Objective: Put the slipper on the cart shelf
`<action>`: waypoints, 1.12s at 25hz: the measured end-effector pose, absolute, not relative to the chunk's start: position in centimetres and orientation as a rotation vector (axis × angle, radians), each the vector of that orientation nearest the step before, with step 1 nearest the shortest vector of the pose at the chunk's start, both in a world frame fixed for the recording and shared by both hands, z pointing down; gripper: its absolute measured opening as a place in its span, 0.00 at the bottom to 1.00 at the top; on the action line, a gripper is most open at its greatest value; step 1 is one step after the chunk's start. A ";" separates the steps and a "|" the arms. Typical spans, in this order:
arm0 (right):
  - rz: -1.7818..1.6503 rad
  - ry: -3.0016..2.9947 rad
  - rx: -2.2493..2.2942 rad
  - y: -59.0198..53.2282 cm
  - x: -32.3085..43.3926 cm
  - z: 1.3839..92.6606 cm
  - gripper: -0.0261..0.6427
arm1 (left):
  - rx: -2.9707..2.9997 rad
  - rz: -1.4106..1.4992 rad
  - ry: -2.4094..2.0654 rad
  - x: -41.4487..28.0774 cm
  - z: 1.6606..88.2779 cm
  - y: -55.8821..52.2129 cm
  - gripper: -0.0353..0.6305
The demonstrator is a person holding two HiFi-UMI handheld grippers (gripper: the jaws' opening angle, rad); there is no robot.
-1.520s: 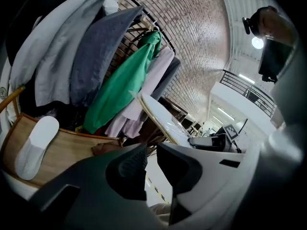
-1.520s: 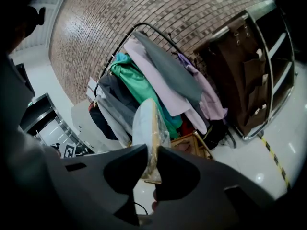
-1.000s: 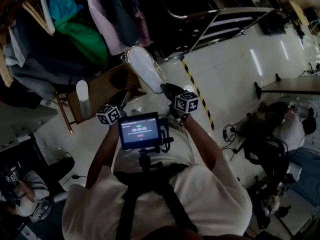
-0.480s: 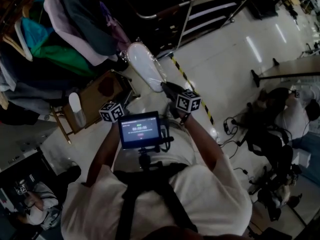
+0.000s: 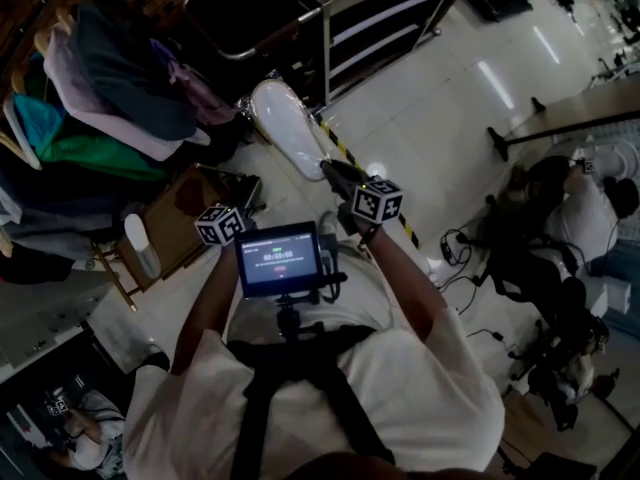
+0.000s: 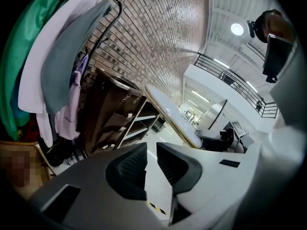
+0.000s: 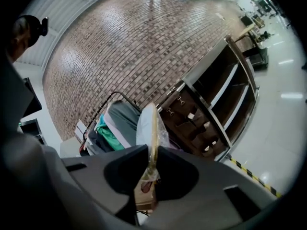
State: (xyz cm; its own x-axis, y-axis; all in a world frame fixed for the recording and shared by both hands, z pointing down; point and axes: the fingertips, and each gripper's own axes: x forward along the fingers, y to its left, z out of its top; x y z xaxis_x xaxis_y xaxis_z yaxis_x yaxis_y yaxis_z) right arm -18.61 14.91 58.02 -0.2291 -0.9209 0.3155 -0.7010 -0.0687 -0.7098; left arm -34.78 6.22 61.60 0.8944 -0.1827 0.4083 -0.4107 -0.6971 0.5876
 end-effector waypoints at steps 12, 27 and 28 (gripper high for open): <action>-1.111 1.799 -1.818 19.6 -9.2 57.0 0.14 | 2.400 0.415 -0.326 -24.9 61.0 7.1 0.14; -1.052 1.569 -1.933 23.4 -1.4 57.3 0.14 | 2.428 0.488 -0.130 -15.5 61.7 7.8 0.14; -1.048 1.556 -1.938 23.5 -0.7 57.6 0.14 | 2.428 0.496 -0.116 -14.7 61.9 7.8 0.14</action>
State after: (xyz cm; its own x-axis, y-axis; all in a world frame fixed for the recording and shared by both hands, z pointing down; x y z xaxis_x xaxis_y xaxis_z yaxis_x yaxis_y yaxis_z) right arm -0.71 23.53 57.57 0.0798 -0.9557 0.2833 -0.6216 -0.2699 -0.7353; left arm -14.72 7.78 61.86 0.9245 0.0407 0.3789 -0.2049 -0.7854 0.5841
